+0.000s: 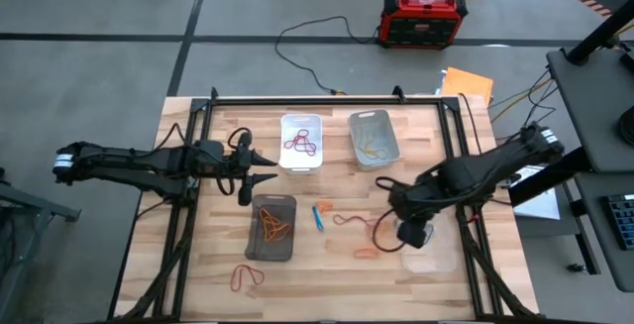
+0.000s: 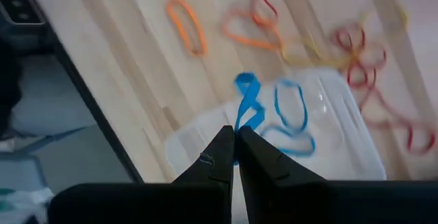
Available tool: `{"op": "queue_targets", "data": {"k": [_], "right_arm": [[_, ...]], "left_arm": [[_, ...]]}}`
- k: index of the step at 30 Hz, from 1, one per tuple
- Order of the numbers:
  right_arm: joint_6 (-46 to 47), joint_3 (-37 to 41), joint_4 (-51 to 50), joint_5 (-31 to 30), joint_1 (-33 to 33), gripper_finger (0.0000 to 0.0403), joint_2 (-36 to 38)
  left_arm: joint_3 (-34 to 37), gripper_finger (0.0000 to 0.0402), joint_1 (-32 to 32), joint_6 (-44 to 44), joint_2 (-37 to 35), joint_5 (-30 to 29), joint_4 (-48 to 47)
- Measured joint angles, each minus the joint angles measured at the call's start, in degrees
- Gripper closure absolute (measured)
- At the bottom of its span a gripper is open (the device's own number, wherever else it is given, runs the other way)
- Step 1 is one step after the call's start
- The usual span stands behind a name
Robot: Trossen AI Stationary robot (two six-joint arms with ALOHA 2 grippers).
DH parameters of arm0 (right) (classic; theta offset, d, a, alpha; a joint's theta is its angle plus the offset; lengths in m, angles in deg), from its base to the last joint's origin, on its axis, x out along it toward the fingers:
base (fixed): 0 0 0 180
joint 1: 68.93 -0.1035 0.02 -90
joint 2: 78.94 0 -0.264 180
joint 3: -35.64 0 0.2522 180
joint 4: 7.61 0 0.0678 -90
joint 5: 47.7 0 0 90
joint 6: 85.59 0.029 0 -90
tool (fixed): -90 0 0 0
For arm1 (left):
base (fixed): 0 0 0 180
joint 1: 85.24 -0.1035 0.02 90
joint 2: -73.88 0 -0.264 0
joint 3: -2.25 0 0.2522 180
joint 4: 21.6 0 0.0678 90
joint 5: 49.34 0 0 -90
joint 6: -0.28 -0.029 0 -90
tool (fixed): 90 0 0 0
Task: Sort rubber bands into baskets
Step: Put the blue rubber band into the transparent bin
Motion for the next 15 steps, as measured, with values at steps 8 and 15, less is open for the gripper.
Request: {"op": "queue_targets", "data": {"k": [8,15], "right_arm": [[14.9,13.7,0.1,0.4,-1.8,0.0394,9.9],[19.0,22.1,1.9,4.5,-1.9,0.0394,12.5]], "left_arm": [[0.0,0.0280,0.0,-0.1,0.0,0.0,0.0],[0.0,0.0280,0.0,-0.2,0.0,0.0,0.0]]}}
